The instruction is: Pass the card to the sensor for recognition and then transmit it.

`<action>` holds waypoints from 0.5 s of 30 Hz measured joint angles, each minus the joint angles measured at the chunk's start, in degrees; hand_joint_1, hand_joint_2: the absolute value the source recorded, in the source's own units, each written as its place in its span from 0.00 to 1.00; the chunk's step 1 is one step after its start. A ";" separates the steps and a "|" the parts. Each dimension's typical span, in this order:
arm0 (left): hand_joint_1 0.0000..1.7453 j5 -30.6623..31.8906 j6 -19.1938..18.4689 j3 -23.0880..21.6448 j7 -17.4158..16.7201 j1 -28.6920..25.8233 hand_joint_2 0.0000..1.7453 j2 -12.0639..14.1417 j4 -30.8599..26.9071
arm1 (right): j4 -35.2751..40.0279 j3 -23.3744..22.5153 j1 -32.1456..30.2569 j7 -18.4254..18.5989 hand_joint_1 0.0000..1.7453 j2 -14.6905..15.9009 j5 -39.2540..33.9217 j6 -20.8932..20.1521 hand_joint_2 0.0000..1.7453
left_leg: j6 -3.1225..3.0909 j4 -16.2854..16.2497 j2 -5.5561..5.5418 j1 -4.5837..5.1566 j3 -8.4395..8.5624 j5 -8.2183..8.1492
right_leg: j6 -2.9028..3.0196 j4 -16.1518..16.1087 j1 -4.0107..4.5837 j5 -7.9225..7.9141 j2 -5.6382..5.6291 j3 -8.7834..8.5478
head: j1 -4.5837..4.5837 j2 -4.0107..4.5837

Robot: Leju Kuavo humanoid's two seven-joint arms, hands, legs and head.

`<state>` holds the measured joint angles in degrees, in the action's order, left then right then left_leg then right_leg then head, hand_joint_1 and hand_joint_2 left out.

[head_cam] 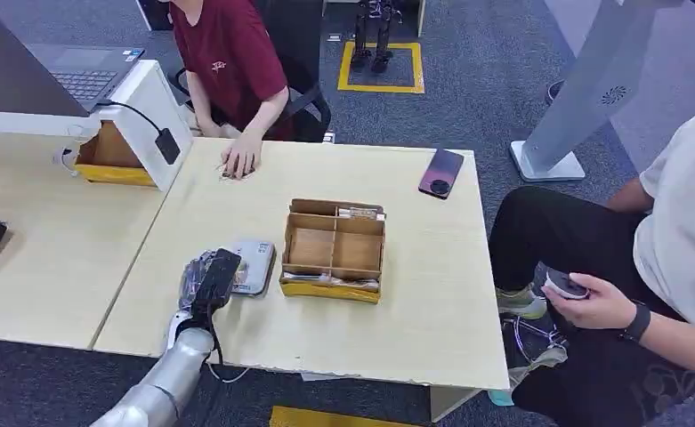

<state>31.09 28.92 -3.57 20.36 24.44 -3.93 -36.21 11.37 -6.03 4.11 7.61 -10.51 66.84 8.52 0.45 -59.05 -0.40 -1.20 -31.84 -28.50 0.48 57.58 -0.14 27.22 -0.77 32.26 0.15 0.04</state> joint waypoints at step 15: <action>1.00 -21.30 -5.34 6.84 9.19 -4.79 1.00 -1.97 -15.04 | 0.04 0.00 -0.01 -0.20 0.00 -0.04 0.55 0.22 1.00 | 0.00 0.00 0.02 0.00 -0.07 0.00 | 0.00 0.00 0.01 0.00 -0.04 0.10 | 0.00 0.00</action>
<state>9.79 23.58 3.28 29.55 19.65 -5.90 -51.25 11.41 -6.03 4.11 7.41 -10.56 67.39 8.74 0.45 -59.05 -0.37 -1.20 -31.91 -28.51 0.48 57.58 -0.13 27.23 -0.80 32.36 0.15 0.04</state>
